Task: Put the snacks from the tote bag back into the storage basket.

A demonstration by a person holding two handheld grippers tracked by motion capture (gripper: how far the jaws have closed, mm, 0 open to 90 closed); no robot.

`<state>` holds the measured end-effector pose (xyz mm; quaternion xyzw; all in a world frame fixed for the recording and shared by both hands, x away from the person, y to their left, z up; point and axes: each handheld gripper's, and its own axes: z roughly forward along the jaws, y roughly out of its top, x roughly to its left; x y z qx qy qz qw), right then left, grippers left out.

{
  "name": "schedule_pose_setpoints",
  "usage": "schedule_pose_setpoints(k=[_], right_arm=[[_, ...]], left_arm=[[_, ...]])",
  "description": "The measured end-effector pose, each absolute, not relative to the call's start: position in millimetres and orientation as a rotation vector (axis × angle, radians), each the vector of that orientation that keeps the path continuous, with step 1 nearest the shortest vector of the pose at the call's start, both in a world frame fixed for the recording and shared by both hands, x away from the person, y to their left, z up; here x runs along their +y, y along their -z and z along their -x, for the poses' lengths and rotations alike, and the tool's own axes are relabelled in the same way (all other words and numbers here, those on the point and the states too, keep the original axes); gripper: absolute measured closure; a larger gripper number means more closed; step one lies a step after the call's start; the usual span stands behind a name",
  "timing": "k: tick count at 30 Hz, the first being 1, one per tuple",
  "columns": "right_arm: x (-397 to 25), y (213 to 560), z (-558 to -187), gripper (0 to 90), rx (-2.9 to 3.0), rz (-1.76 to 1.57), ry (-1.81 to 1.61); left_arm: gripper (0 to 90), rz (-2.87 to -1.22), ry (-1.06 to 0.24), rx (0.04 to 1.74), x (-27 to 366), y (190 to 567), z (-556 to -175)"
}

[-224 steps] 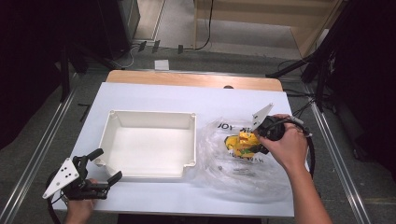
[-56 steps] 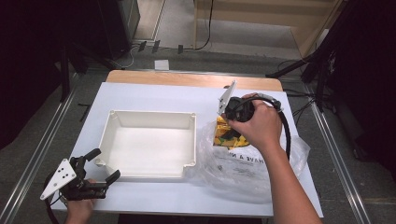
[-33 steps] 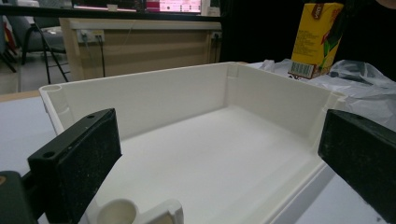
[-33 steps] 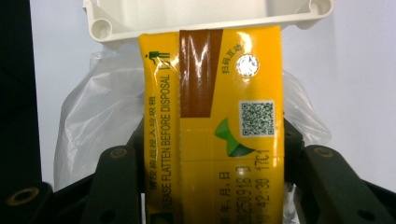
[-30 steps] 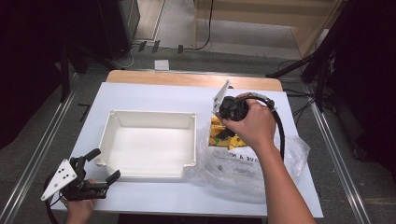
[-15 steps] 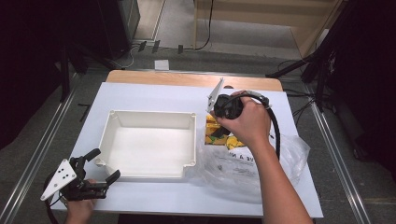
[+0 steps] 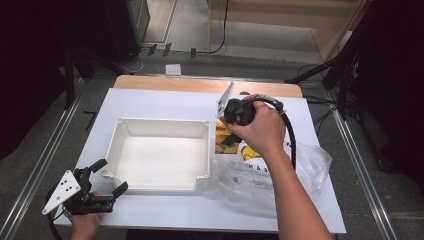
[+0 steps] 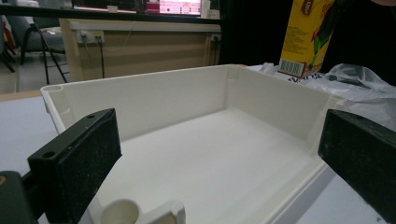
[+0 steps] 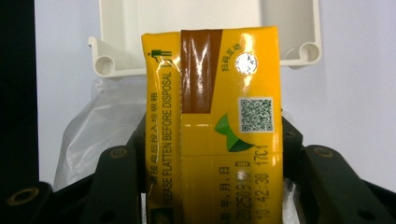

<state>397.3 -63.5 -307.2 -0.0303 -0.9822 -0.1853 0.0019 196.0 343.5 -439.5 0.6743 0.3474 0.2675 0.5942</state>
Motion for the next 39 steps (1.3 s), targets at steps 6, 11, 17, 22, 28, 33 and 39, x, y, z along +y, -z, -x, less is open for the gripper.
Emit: schedule_pose_setpoints(k=[6,11,17,22,28,33,39], right_arm=[[-60,305,-398,52.0,-3.092,0.085,0.601],[-56,303,-398,52.0,-3.097,0.073,0.598],[-51,300,-399,52.0,-3.101,0.063,0.603],[-47,299,-399,52.0,-3.103,0.051,0.611],[-41,297,-398,52.2,-3.096,0.046,0.595],[-38,296,-399,52.3,-3.099,0.035,0.602],[-33,295,-398,52.3,-3.099,0.047,0.593]], left_arm=[[0.0,-1.563,-0.619,0.808,344,440,-196],[0.0,-1.565,-0.621,0.807,344,440,-196],[0.0,-1.567,-0.622,0.806,344,439,-196],[0.0,-1.566,-0.621,0.806,343,440,-196],[0.0,-1.566,-0.62,0.804,344,439,-196],[0.0,-1.567,-0.622,0.806,344,439,-196],[0.0,-1.565,-0.622,0.804,344,439,-196]])
